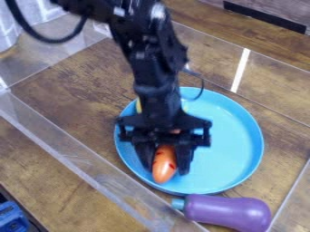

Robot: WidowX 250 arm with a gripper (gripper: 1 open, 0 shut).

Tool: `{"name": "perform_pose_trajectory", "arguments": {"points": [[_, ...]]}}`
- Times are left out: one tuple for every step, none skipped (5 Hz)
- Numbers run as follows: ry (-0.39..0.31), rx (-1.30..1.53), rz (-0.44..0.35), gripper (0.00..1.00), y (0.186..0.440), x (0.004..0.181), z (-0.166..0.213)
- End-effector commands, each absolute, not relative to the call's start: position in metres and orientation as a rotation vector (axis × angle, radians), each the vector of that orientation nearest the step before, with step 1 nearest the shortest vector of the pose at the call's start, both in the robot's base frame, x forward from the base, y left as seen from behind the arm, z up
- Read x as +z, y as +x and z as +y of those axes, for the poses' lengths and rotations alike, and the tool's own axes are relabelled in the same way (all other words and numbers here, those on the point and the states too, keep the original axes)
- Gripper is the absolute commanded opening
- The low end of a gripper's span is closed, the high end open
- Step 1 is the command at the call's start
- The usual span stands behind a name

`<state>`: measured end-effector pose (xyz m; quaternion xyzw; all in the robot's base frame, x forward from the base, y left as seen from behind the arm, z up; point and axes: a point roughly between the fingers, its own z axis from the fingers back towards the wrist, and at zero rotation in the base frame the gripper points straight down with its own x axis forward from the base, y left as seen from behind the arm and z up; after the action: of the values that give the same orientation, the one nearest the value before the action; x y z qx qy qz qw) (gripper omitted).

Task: Move the carrot to the right side

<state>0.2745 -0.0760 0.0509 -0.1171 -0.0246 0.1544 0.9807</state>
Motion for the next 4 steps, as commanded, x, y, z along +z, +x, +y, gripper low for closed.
{"name": "perform_pose_trajectory", "arguments": {"points": [[-0.233,0.309,-0.129,0.0,0.294,0.112,-0.079],[-0.233,0.324,-0.141,0.0,0.303,0.137,-0.078],[-0.227,0.323,-0.154,0.0,0.3,0.145,-0.091],[-0.229,0.26,-0.163,0.0,0.286,0.143,-0.103]]}}
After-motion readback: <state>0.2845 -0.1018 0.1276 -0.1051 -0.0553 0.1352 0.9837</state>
